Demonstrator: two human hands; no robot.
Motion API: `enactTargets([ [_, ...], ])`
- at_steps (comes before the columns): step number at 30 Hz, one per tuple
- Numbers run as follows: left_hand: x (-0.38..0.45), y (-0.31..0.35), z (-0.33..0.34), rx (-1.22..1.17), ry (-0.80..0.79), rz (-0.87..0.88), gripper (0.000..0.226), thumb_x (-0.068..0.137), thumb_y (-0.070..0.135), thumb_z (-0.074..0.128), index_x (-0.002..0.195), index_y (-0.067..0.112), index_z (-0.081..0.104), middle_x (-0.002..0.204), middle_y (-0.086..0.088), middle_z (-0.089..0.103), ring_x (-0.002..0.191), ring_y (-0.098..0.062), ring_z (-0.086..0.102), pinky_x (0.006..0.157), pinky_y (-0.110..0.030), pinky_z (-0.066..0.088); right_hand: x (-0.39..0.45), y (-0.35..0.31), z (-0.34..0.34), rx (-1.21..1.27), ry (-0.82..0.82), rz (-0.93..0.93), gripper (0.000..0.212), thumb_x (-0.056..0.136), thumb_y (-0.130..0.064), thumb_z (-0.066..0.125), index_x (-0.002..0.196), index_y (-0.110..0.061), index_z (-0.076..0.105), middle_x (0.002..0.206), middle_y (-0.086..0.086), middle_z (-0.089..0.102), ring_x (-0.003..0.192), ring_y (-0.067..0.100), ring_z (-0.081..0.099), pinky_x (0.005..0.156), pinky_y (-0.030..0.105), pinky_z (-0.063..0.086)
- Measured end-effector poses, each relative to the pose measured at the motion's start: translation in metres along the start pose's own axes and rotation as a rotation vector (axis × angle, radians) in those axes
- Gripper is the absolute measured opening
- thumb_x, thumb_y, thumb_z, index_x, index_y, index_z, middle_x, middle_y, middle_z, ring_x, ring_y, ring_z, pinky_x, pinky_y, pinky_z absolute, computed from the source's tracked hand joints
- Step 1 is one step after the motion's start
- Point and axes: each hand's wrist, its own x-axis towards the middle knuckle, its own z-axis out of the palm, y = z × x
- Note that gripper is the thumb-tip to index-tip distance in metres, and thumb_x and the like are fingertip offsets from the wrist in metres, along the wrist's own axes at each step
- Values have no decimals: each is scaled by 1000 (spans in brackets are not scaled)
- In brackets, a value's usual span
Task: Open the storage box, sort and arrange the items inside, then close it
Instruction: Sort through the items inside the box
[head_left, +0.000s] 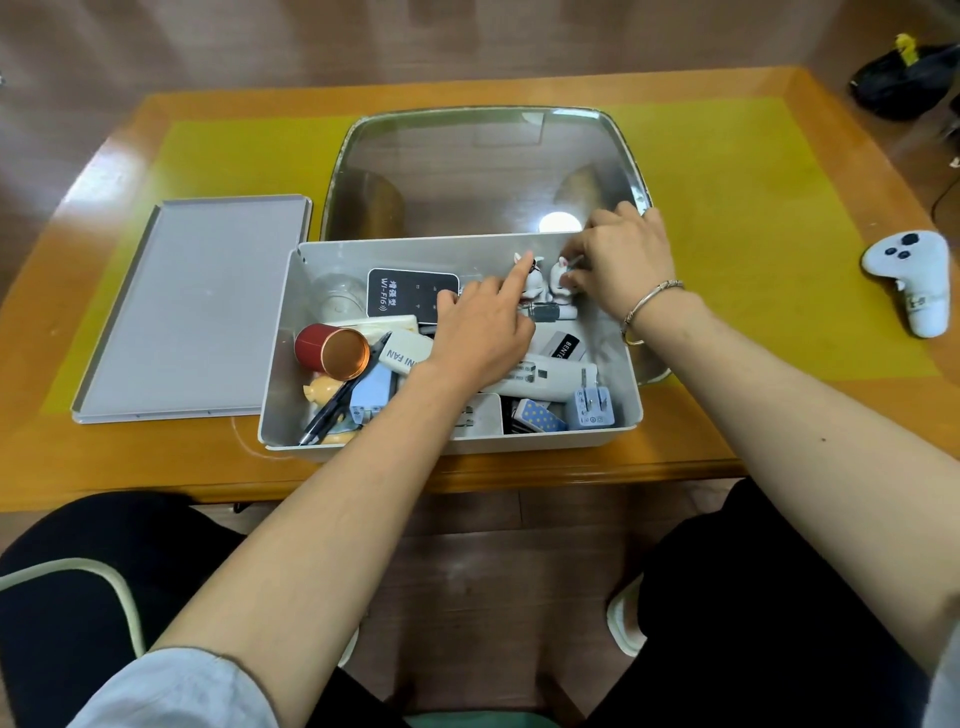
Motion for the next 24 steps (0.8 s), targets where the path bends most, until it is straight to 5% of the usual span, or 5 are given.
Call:
enactTargets([
  [24, 2, -3, 3, -108, -111, 45, 69, 93, 27, 38, 153, 27, 5, 142, -4, 43, 127, -25, 38, 100, -51, 26, 2, -1, -1, -13, -11, -32, 22, 84, -25, 65, 106, -28, 69, 109, 1, 64, 108, 27, 45, 90, 39, 29],
])
